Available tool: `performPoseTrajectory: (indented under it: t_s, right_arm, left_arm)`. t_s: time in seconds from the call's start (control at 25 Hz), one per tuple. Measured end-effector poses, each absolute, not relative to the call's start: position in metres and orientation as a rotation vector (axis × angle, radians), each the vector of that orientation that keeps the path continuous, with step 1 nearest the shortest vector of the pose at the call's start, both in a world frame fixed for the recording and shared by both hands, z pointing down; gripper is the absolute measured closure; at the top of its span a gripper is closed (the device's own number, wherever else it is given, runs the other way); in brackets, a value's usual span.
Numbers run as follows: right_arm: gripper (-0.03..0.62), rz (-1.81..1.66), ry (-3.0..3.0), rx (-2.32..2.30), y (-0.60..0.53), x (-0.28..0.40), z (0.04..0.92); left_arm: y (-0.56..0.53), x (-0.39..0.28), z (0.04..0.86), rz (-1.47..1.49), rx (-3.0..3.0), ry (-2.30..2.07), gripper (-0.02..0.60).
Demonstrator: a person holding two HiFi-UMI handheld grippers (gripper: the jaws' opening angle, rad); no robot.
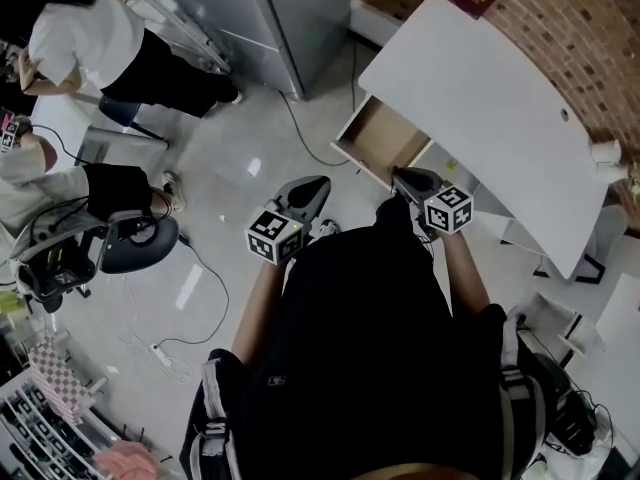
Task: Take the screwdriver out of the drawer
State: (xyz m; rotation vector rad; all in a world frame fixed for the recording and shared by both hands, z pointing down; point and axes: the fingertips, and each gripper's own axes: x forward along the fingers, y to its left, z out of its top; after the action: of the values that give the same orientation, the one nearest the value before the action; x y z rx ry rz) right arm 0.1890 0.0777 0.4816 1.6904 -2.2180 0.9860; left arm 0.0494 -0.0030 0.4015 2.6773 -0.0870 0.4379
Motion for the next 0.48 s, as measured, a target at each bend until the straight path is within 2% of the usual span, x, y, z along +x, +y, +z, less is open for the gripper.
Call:
performPoseTrajectory:
  t_s: [0.48]
  right_arm:
    - [0.480, 0.980, -2.168, 1.677, 0.095, 0.199, 0.483]
  left_arm:
    - [-0.003, 0.051, 0.406, 0.380, 2.638, -0.147, 0.563]
